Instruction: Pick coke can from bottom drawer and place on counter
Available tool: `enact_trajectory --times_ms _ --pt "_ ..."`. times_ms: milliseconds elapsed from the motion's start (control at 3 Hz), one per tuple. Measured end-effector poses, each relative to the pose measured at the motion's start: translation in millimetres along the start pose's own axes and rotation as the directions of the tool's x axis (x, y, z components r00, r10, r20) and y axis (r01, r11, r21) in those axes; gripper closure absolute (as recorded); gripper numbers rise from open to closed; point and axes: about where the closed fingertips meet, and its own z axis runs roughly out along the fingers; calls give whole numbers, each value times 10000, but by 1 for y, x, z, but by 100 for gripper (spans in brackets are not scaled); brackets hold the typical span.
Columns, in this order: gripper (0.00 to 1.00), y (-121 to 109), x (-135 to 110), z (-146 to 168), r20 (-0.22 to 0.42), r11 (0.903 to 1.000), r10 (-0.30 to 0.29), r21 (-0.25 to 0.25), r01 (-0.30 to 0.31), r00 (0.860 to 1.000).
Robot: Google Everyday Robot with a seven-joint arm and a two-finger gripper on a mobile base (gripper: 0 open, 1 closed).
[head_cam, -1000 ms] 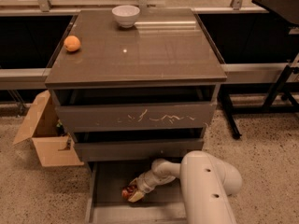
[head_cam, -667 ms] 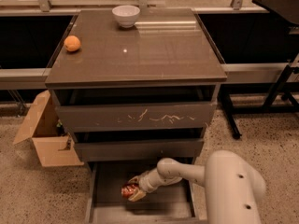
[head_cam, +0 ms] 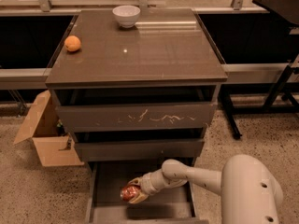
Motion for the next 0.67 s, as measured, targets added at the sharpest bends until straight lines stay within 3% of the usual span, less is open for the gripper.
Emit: enact_trajectory --times_ms 333,667 --pt "100 1 -4 -1 -24 10000 -92 -5 92 10000" --pt "100 11 -41 -18 -193 9946 -1040 -11 1040 9944"
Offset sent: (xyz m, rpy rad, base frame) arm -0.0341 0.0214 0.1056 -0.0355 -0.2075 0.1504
